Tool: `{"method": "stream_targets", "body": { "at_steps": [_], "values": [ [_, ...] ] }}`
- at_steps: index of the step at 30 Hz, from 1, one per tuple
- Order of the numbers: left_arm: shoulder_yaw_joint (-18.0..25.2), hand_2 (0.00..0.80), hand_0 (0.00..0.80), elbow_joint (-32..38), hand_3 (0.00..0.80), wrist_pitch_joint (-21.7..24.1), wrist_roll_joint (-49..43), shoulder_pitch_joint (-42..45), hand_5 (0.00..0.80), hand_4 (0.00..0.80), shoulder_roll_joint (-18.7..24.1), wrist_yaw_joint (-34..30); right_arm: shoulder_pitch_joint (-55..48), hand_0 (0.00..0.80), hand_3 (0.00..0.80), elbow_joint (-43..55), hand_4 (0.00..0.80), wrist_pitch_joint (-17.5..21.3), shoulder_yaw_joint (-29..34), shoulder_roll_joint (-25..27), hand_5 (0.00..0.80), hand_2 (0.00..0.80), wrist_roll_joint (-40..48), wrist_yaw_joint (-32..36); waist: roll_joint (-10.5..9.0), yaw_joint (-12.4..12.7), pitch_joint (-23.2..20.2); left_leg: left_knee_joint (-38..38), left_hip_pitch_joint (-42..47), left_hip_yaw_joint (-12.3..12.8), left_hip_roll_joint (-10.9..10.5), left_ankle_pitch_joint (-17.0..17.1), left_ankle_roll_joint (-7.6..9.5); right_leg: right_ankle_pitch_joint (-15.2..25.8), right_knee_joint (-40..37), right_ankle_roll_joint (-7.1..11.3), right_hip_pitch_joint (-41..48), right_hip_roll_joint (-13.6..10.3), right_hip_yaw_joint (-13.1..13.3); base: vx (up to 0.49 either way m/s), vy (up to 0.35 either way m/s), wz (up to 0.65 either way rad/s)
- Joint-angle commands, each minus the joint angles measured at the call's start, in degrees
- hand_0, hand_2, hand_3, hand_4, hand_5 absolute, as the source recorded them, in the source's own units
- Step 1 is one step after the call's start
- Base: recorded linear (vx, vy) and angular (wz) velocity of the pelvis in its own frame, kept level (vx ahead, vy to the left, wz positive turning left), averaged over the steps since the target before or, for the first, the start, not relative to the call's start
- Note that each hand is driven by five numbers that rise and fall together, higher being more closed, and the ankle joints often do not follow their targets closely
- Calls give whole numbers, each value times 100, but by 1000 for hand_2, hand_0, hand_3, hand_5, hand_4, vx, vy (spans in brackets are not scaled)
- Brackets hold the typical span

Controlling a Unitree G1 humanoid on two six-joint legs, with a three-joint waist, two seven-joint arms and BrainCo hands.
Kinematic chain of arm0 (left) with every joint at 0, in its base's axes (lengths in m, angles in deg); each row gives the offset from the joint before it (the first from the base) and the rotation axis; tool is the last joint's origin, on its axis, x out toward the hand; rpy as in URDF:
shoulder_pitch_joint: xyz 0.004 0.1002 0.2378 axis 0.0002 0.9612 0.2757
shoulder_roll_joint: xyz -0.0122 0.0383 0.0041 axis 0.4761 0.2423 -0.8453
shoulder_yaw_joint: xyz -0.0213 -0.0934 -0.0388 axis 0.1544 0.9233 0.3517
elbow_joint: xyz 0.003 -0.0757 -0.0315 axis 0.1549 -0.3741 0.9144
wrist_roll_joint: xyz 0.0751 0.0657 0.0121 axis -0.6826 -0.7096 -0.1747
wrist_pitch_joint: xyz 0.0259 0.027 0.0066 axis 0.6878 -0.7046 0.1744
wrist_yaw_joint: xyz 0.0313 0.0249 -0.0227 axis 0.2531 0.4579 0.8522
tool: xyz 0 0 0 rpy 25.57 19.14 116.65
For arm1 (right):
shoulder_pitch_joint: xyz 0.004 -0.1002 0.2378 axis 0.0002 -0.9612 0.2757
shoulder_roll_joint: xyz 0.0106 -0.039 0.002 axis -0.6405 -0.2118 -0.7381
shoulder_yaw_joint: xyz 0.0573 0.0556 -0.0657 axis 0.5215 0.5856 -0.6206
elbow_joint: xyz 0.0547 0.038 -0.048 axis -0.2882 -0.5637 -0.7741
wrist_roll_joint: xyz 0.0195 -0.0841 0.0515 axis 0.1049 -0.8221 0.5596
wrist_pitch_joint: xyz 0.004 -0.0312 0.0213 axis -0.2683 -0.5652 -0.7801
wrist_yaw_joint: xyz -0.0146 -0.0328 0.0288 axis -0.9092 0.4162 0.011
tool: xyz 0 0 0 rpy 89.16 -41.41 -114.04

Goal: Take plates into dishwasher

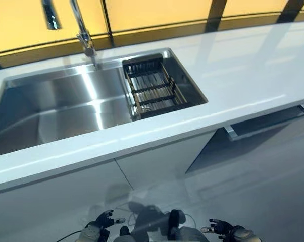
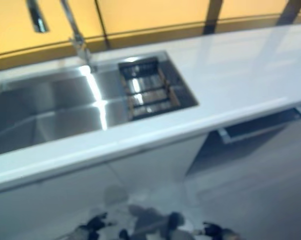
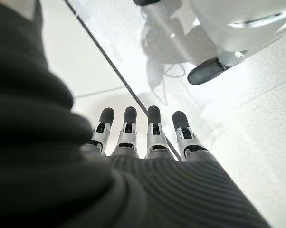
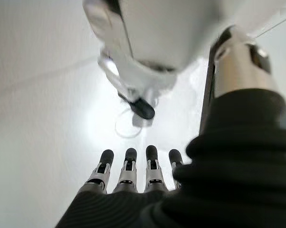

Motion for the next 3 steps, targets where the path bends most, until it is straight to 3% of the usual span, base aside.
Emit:
{"method": "stream_targets", "body": {
  "at_steps": [1,3],
  "values": [
    [-191,0,0,-184,0,-89,155,-113,0,0,74,103,350,0,0,-551,0,-197,-236,-187,0,0,-313,-78,-325,230,-134,231,-356,-114,-68,321,71,-700,235,265,510,-282,128,-68,-37,20],
    [-180,0,0,-164,0,-98,115,-78,0,0,73,116,378,0,0,-602,0,-189,-270,-204,0,0,-379,-66,-309,314,-146,320,-387,-219,-85,325,65,-729,238,238,573,-273,89,-53,-32,15]
  ]
}}
